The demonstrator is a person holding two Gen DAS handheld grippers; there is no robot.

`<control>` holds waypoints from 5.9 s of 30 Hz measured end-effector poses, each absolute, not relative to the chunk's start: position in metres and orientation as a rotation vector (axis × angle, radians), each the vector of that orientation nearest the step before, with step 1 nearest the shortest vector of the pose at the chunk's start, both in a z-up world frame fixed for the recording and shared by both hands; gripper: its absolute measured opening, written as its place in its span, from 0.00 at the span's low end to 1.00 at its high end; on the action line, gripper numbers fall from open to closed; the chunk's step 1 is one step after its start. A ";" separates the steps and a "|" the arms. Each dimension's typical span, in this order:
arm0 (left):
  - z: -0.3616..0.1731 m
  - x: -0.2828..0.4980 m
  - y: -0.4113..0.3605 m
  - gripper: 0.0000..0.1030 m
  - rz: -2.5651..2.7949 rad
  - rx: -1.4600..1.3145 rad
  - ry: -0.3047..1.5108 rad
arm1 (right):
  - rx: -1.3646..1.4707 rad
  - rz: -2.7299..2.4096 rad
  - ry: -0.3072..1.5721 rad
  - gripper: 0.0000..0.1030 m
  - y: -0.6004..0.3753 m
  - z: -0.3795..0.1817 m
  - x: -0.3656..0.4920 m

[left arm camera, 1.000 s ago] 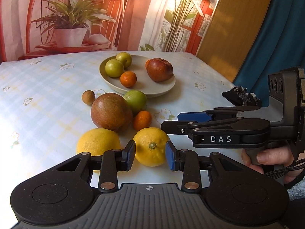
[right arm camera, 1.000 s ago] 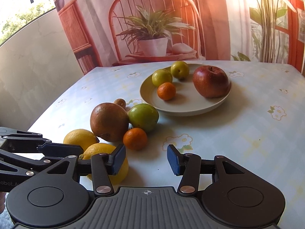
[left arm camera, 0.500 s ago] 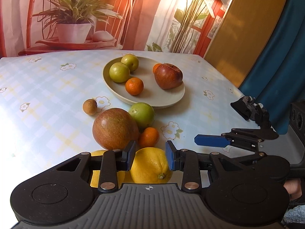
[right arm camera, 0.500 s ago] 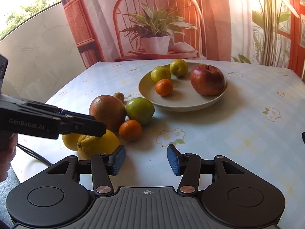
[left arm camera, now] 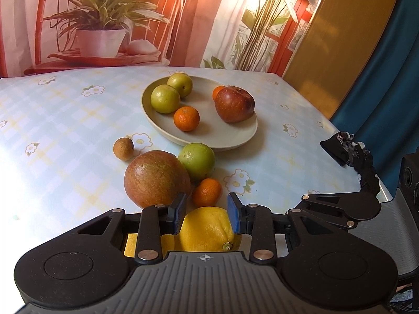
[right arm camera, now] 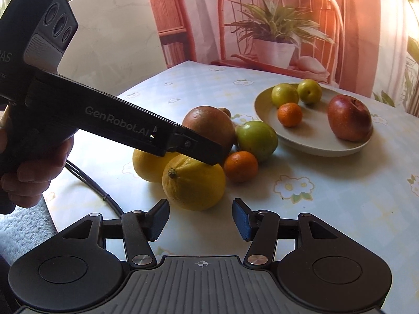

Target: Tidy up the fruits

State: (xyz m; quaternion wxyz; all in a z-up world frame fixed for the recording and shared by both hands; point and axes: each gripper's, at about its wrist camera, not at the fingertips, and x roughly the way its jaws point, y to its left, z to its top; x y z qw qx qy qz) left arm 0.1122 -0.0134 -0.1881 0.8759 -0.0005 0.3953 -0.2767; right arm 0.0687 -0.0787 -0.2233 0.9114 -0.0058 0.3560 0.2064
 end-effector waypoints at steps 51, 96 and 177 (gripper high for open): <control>-0.190 0.108 -0.002 0.36 -0.582 -0.064 0.809 | 0.037 0.445 0.707 0.48 -0.074 -0.238 0.094; -0.140 0.129 -0.022 0.35 -0.630 -0.151 0.705 | 0.058 0.357 0.521 0.46 -0.108 -0.183 0.091; -0.115 0.209 0.015 0.34 -0.365 0.013 0.655 | 0.093 0.166 0.593 0.45 -0.158 -0.188 0.174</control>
